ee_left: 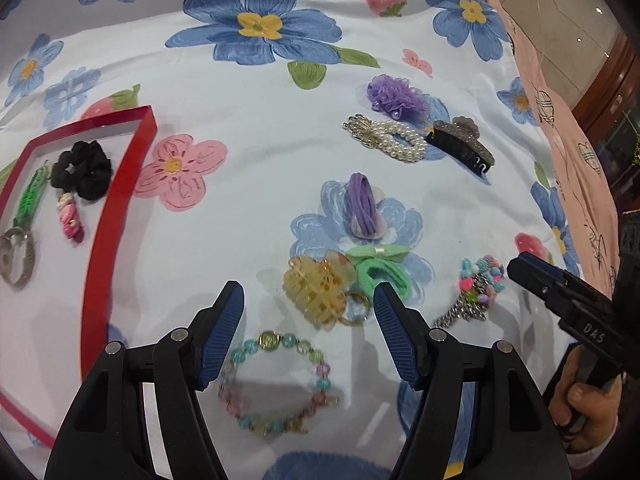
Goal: Organize jewelry
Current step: 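Grasp the yellow claw clip with the left tool while the right tool grasps the beaded keychain, then carry the claw clip and beaded keychain over the tray and lower them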
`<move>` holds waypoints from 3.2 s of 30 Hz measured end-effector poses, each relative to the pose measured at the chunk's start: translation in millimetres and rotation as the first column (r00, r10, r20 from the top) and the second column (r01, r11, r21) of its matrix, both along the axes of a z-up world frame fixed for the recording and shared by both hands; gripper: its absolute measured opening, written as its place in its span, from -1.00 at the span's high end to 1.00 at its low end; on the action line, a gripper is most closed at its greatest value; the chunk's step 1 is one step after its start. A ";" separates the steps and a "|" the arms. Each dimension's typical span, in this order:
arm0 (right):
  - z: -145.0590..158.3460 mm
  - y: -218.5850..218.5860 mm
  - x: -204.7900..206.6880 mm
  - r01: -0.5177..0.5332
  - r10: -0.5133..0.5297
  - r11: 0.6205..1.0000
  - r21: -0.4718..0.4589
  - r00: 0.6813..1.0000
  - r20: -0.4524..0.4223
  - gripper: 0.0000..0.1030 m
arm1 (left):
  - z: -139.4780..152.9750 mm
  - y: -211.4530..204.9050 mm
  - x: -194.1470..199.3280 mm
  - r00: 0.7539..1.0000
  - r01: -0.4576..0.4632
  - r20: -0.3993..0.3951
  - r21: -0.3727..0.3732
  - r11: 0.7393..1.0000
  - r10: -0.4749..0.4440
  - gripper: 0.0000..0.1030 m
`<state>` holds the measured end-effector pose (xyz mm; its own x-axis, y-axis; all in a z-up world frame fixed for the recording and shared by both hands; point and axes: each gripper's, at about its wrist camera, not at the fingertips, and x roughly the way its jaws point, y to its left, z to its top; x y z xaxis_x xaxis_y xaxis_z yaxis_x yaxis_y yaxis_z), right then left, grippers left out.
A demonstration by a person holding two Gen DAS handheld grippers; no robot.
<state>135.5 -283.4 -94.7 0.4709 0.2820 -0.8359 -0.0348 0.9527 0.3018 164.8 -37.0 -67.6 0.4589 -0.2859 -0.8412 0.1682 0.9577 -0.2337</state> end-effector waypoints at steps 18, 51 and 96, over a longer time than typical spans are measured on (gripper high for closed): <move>-3.5 -0.9 6.7 0.001 0.000 1.000 -0.024 0.999 0.037 0.82 | -8.0 9.2 11.5 1.000 0.022 0.005 -0.033 0.999 -0.022 0.27; 54.8 165.4 8.3 -0.339 0.321 0.934 0.116 0.935 0.152 0.82 | 45.9 179.2 -74.4 0.950 -0.282 0.114 -0.081 0.956 0.290 0.27; -32.1 315.1 93.3 -0.475 0.482 0.866 0.158 0.876 -0.009 0.81 | -32.1 258.1 -13.0 0.929 -0.367 -0.057 0.006 0.930 0.366 0.27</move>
